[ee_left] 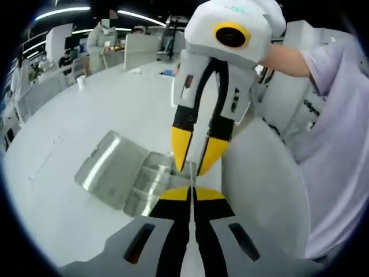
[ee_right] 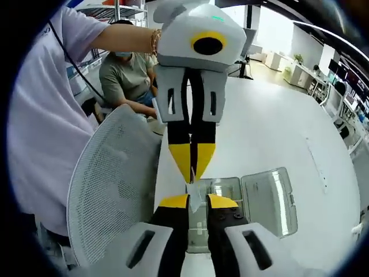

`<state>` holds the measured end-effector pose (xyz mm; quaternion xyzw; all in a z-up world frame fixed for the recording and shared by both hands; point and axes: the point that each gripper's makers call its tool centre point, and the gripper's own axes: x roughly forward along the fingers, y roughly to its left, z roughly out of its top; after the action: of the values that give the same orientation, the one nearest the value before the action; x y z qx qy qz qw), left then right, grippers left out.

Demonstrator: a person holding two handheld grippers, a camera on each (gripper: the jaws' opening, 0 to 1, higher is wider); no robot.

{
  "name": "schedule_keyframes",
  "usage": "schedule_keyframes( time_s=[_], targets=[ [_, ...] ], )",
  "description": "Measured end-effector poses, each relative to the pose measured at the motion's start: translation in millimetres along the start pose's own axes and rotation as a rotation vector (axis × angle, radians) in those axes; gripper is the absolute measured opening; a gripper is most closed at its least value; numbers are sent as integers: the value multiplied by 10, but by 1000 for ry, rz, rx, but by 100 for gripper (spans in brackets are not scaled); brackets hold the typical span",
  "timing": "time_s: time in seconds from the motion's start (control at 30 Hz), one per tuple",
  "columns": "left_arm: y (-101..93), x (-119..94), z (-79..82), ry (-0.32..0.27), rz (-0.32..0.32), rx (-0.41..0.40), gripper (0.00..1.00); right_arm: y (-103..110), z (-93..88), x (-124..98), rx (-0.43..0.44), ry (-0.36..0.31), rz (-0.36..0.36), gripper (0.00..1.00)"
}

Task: Insert the divider into the dual guide fixture by aligning both edges with the guide slots and pushing it downward to the bottom, including one-sided entry, uneven engagement, binding, and posture correction.

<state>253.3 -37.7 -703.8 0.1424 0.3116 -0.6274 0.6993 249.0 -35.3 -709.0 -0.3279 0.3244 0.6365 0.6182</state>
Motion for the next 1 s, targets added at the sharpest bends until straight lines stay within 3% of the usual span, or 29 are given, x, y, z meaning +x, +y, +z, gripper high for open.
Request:
schedule_keyframes(
  time_s=[0.3,0.63,0.77,0.9,1.0],
  targets=[
    [-56,90,-7,52,-19,54,0,43,-56,65,-54,110,50,0],
    [-48,99,10,56,-17,77,0,70,-66,105,-55,150,82,0],
    [-24,70,13,23,11,108,2,45,-52,97,-16,142,67,0],
    [12,37,22,-11,38,122,17,21,-49,82,-14,142,60,0],
    [65,-32,55,-57,67,104,22,-9,-46,57,-13,140,48,0]
  ],
)
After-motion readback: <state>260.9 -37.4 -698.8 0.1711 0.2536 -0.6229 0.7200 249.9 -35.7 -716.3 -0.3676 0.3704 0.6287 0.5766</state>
